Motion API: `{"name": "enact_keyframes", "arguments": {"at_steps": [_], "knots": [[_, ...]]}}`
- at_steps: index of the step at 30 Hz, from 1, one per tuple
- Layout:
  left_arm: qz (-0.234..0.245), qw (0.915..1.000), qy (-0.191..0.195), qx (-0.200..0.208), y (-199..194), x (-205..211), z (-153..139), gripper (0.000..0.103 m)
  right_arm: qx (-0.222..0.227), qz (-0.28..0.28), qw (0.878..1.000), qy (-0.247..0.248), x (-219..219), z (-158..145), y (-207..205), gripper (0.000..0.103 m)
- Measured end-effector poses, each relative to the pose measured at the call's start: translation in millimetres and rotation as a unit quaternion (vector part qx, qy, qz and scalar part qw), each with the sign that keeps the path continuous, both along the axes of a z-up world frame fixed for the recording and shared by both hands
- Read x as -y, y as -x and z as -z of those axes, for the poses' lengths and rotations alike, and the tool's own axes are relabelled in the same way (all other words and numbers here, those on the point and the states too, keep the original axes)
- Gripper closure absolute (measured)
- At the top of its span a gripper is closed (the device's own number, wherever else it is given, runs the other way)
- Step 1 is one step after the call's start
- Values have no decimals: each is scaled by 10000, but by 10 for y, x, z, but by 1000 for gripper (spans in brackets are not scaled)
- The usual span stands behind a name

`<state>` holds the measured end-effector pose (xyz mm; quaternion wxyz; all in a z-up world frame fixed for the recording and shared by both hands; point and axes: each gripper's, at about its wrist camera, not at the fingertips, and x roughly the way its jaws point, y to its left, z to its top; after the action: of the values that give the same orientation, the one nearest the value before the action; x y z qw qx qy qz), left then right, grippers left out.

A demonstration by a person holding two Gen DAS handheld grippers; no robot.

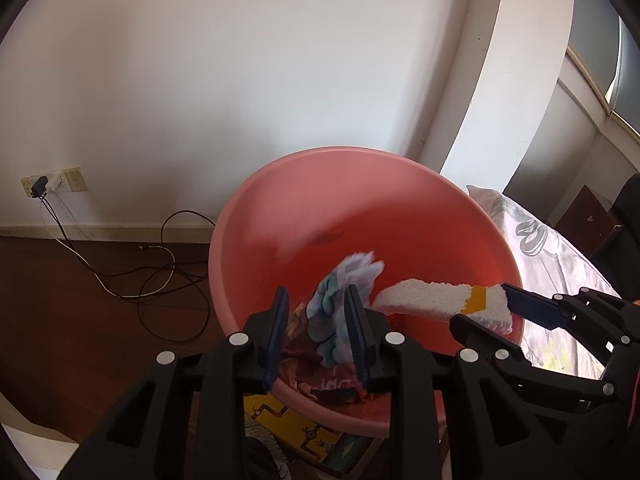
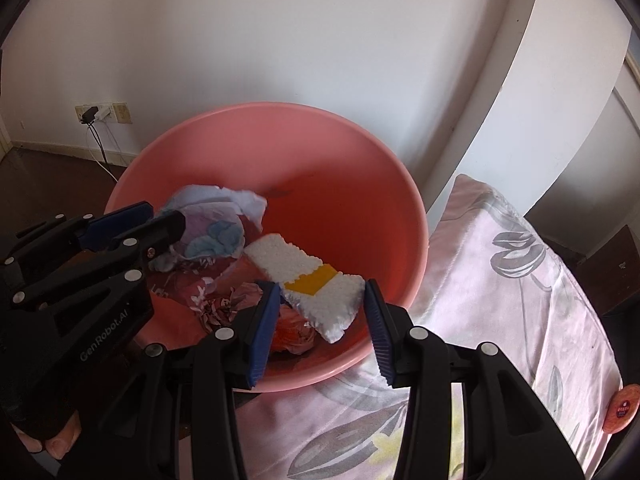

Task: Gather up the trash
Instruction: 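Open both tools to drop the wrapper and foam strip into the basin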

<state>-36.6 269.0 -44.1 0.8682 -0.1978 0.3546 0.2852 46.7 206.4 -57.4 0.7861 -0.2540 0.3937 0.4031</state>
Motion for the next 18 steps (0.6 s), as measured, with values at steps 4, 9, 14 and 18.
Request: {"name": "enact_keyframes", "arguments": {"at_steps": [4,9,14,18], "knots": [[-27,9999,-61,78,21,19,-64,59,-19,-44,10000,-77,10,-19,5,59],[-26,9998,-89,157,56,28,-148,57,-13,-54,9998,-213,51,-89,13,59],[-4,9997,-66,225,109,54,-231,57,-58,-88,9993,-351,101,-150,17,59],[-8,9995,-86,301,154,91,-309,57,-118,-131,9987,-485,156,-201,8,59]]}}
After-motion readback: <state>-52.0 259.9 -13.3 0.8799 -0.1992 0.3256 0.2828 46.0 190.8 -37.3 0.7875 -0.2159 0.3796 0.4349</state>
